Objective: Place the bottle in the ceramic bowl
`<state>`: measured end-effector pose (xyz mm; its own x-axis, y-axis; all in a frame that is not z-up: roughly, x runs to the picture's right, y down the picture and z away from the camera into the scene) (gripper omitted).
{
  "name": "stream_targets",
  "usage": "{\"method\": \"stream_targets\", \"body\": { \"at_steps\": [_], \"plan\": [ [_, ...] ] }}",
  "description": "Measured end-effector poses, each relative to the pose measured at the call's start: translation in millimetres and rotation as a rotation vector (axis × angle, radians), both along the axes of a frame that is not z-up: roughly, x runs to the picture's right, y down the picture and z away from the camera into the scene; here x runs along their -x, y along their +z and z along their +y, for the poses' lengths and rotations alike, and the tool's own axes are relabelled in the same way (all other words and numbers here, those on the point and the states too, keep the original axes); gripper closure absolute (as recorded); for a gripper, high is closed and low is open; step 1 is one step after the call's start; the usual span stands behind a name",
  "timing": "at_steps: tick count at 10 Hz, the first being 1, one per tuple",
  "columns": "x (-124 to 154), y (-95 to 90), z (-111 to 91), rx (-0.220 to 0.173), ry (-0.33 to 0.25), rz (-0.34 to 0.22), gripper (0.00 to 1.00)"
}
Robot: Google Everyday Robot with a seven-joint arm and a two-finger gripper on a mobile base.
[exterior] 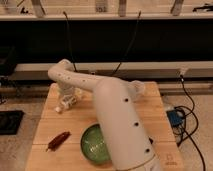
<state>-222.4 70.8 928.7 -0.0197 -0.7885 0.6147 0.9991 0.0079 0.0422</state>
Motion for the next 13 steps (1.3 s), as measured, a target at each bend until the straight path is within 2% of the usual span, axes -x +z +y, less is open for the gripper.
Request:
{"method": "stream_targets", "body": {
  "at_steps": [2, 5, 8, 9, 11, 13],
  "plan": [
    [-0.9, 5.2, 5.8, 0.022, -0.001, 0.026, 0.28],
    [3.3, 7.3, 12.0, 0.061, 0.002, 0.077, 0.6],
    [-4.3, 5.8, 8.4, 0.053, 0.004, 0.086, 0.92],
    [-6.2, 2.6, 6.5, 0.052, 0.002, 0.084, 0.99],
    [-15.6, -5.6, 2.6, 0.056, -0.013, 0.071, 1.0],
    [-22.4, -21.1, 1.1, 0.063, -0.036, 0.043, 1.0]
  ]
}}
